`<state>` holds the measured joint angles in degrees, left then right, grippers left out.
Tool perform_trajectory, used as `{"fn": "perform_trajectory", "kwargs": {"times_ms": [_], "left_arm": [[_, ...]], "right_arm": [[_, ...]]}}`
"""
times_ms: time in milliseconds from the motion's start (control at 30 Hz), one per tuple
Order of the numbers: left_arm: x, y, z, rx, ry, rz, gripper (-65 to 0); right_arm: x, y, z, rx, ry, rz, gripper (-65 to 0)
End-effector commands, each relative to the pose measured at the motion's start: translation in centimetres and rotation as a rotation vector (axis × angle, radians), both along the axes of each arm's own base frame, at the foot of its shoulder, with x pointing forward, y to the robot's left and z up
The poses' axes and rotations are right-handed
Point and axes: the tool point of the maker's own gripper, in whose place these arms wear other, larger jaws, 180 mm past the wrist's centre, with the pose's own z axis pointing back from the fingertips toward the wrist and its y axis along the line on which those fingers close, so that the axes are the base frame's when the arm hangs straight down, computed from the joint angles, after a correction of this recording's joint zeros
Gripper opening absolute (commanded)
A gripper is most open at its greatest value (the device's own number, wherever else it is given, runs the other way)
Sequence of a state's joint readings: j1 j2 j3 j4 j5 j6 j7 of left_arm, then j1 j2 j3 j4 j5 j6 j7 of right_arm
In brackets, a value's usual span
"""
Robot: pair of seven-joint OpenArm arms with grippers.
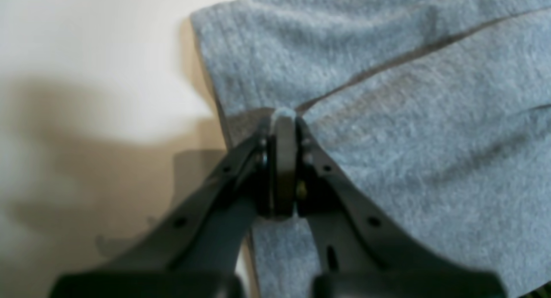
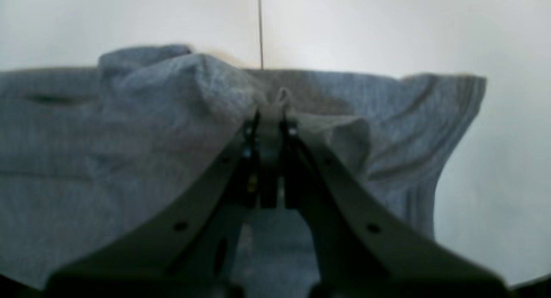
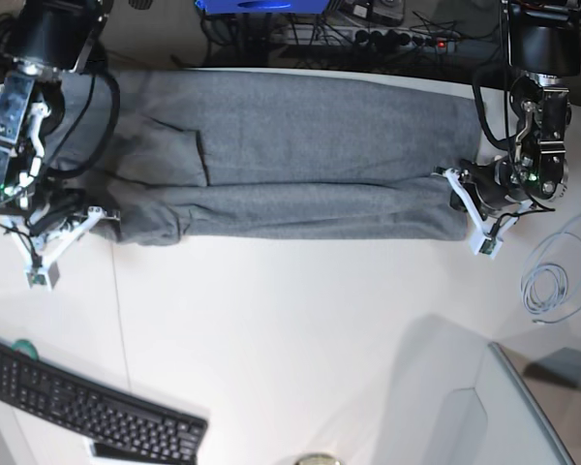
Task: Layout the t-shirt on the table in an organized manner, then fold the t-shirt properly
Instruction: 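Release the right gripper and regrasp the folded edge near the sleeve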
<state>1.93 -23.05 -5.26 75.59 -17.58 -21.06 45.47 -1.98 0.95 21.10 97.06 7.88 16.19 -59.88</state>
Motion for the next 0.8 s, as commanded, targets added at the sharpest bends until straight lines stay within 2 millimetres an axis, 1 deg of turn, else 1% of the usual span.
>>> {"fn": "perform_trajectory", "kwargs": {"times_ms": [0, 133, 300, 400, 500, 767], "left_arm": [[1.2, 0.6, 1.2, 0.012, -0.043, 0.000, -65.0], [1.2, 0.7, 1.2, 0.014, -0.043, 0.000, -65.0], [1.3, 0.7, 1.4, 0.016, -0.047, -0.002, -65.0], [1.3, 0.8, 1.4, 0.016, -0.046, 0.000, -65.0], [1.3, 0.5, 1.4, 0.016, -0.045, -0.009, -65.0], [1.3, 0.3, 1.3, 0.013, -0.043, -0.010, -65.0]], "right_arm": [[0.3, 0.3, 1.4, -0.003, -0.050, 0.008, -64.5], [-2.8, 1.4, 1.8, -0.005, -0.042, 0.009, -64.5], [-6.8, 1.5, 0.1, -0.008, 0.039, 0.010, -64.5], [-9.0, 2.3, -1.1, 0.012, 0.085, 0.005, -64.5], [-10.3, 2.5, -1.7, 0.019, 0.115, 0.006, -64.5], [-11.0, 3.2, -2.2, 0.040, 0.138, 0.000, -64.5]]}}
